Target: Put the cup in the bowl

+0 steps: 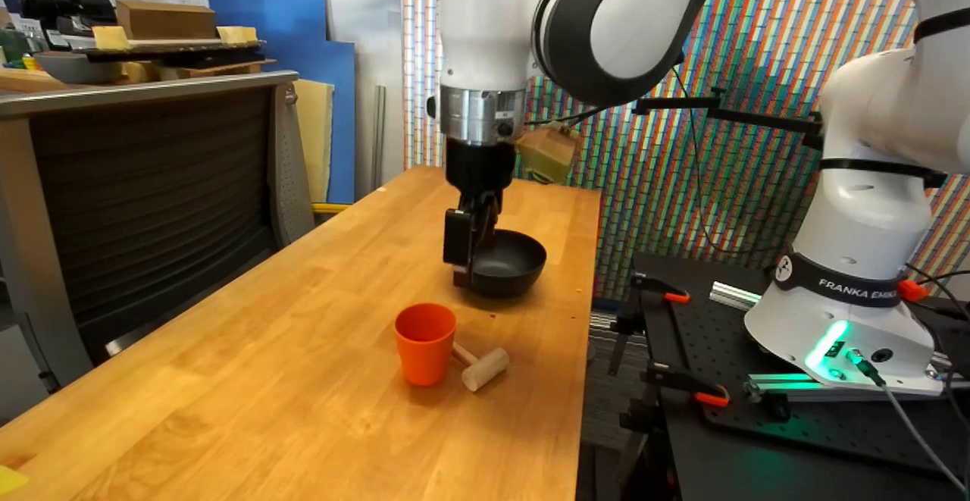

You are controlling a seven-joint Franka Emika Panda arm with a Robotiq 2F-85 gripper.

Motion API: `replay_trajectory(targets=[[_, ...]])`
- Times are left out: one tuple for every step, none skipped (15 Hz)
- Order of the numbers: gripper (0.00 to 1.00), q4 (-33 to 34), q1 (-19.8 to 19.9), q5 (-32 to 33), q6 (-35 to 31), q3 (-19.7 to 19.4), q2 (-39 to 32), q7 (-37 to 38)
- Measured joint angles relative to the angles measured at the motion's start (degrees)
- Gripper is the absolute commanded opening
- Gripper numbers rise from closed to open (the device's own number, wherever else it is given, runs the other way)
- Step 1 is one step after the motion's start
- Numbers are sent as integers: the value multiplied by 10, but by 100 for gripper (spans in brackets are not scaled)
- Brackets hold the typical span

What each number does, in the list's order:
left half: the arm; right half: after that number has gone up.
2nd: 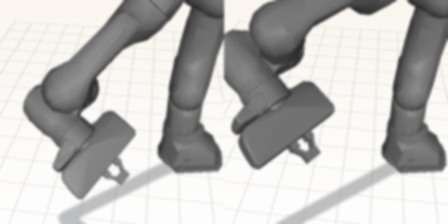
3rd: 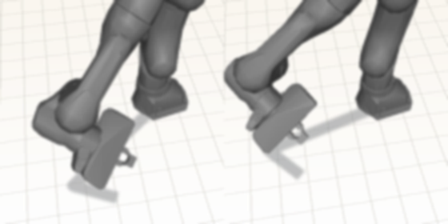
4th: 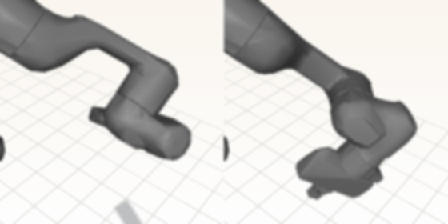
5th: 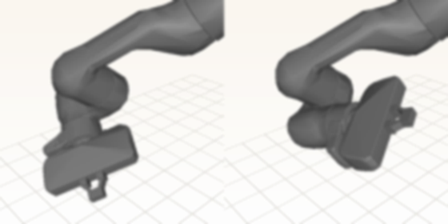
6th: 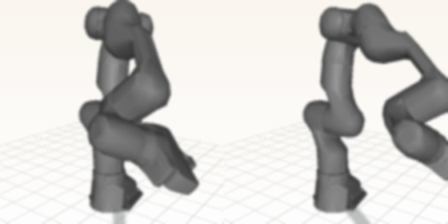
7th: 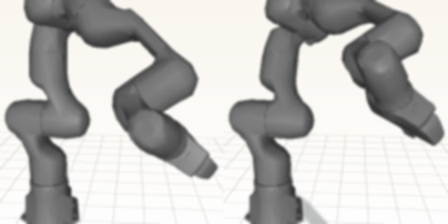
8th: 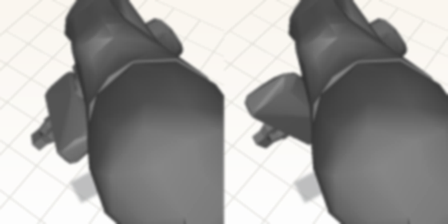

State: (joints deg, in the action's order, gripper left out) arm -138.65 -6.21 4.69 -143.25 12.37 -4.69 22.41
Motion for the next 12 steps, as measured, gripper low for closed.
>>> replay_trajectory(targets=[[100, 16, -5, 17, -5, -4, -27, 12], [100, 33, -12, 34, -11, -10, -52, 25], [100, 49, -20, 51, -17, -19, -74, 36], [75, 64, -29, 64, -21, -30, -95, 45], [73, 80, -39, 71, -23, -41, -113, 50], [66, 94, -47, 79, -24, -52, -130, 54], [58, 106, -56, 85, -25, -63, -144, 57], [49, 116, -64, 86, -26, -73, -157, 57], [42, 124, -69, 86, -26, -80, -169, 57], [33, 129, -71, 84, -25, -84, -179, 57], [26, 132, -71, 79, -25, -84, -187, 57], [18, 133, -71, 63, -21, -83, -193, 53]])
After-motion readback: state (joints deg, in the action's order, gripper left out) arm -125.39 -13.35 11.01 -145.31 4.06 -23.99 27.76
